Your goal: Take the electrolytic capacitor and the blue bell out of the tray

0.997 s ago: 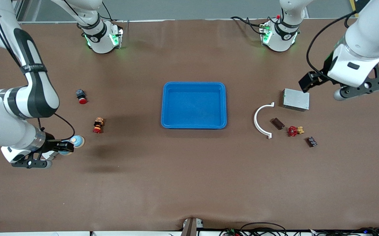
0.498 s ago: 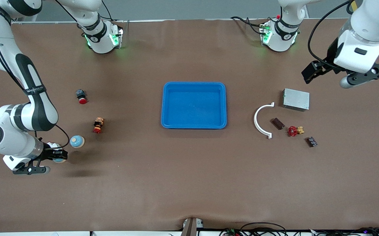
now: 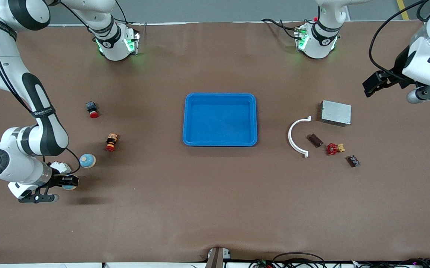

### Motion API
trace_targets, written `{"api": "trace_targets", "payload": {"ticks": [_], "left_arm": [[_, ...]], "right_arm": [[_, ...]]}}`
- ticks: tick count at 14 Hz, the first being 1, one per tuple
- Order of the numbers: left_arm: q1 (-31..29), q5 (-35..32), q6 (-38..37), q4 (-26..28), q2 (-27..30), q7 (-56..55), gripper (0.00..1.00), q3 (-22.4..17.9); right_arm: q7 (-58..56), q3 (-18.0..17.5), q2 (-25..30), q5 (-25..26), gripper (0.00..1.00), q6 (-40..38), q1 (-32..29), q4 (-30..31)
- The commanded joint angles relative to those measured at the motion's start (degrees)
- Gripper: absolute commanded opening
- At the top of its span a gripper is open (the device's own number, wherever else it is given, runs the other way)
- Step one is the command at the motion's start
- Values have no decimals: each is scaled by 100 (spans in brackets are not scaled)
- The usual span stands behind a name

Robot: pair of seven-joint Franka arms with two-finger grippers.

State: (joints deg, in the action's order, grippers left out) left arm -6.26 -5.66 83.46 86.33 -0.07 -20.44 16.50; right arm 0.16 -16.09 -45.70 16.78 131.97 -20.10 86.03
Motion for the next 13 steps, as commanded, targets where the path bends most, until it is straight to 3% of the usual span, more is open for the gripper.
{"api": "trace_targets", "payload": {"ticks": [1, 6, 13], "left_arm": [[46, 126, 206, 498, 411, 269, 100, -208], [318, 494, 223, 621, 525, 717, 100, -797], [292, 443, 179, 692, 640, 1086, 100, -763]], "right_arm": [[19, 27, -132, 97, 0, -5, 128, -183], [45, 246, -290, 88, 0, 285, 366, -218], [63, 282, -423, 88, 0, 408, 454, -289]]}}
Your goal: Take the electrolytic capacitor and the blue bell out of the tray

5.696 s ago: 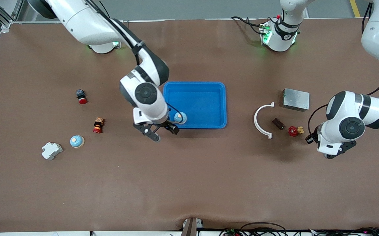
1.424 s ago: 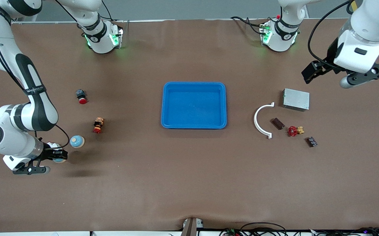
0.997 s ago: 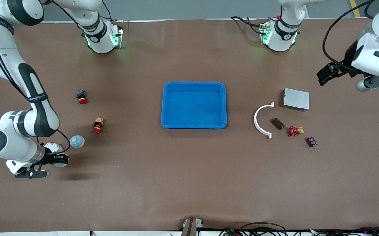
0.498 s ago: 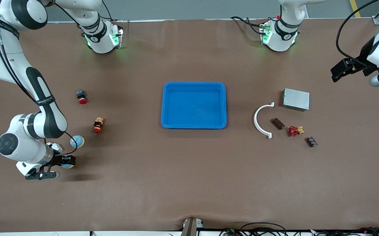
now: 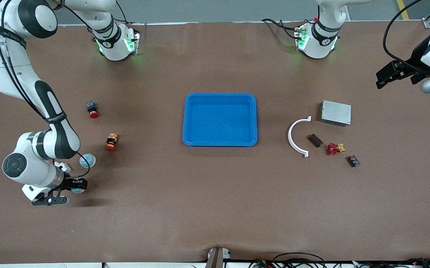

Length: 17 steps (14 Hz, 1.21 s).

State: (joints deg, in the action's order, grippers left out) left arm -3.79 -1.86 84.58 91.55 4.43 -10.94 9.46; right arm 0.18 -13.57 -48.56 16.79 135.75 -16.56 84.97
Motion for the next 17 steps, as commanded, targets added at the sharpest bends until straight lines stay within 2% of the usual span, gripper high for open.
{"api": "trace_targets", "payload": {"ticks": [1, 8, 9, 10, 17], "left_arm": [[18, 54, 24, 144, 190, 145, 100, -33], [53, 54, -29, 91, 172, 153, 100, -32], [53, 54, -38, 91, 172, 153, 100, -32], [45, 54, -38, 91, 172, 153, 100, -32], [53, 54, -275, -23, 172, 145, 100, -32]], "right_arm": [[78, 30, -136, 79, 0, 39, 109, -182], [105, 39, -206, 79, 0, 109, 162, -191], [113, 30, -215, 79, 68, 109, 153, -191], [113, 39, -206, 79, 100, 170, 127, -182], [131, 30, -102, 18, 100, 233, 91, -182]]}}
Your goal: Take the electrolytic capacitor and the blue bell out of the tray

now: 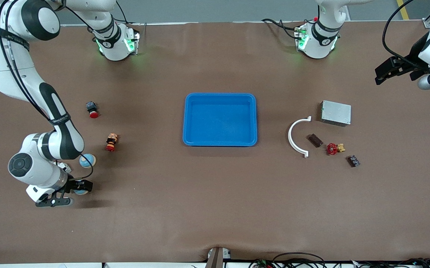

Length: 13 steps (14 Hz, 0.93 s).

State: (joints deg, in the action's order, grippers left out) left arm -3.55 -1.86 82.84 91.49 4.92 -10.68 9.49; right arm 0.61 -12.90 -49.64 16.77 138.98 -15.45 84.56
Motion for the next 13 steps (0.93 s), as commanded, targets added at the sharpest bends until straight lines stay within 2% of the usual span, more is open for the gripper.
{"api": "trace_targets", "payload": {"ticks": [1, 6, 10, 13], "left_arm": [[30, 54, -101, -25, 115, 119, 100, -35], [21, 54, -93, -34, 106, 110, 100, -44], [21, 54, -93, -43, 115, 110, 100, -44], [21, 54, -93, -43, 115, 119, 100, -44]], "right_arm": [[80, -37, 94, 2, 100, -203, -2, -133], [89, -108, 813, -60, 100, -1686, -11, -125], [106, -117, 1806, -806, 100, -2952, 6, 7], [98, -116, 2378, -1044, 100, -3744, -2, 25]]}}
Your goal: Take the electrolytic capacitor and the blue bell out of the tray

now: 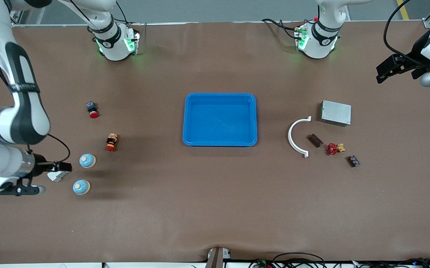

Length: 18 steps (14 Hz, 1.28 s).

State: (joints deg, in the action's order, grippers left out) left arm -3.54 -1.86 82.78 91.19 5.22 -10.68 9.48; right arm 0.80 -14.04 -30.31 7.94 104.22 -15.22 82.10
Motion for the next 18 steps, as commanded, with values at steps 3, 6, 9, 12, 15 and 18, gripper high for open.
{"api": "trace_targets", "payload": {"ticks": [3, 6, 9, 12, 15, 18], "left_arm": [[20, 54, -87, -14, 76, 119, 100, -51], [12, 54, -87, -14, 76, 119, 100, -60], [12, 54, -87, -23, 76, 128, 100, -86], [12, 54, -87, -14, 67, 128, 100, -86], [12, 54, -96, -14, 67, 137, 100, -95], [12, 54, -87, -23, 67, 137, 100, -95]], "right_arm": [[95, 7, 1243, -170, 100, -428, -25, 577], [385, 7, 1974, -659, 100, -1007, 11, 658], [552, -2, 2458, -785, 100, -1254, 63, 684], [605, -2, 2967, -811, 100, -1307, 168, 929], [772, 321, 3329, -820, 100, -1535, 642, 1027], [755, 1103, 3461, -820, 100, -1729, 1371, 1018]]}}
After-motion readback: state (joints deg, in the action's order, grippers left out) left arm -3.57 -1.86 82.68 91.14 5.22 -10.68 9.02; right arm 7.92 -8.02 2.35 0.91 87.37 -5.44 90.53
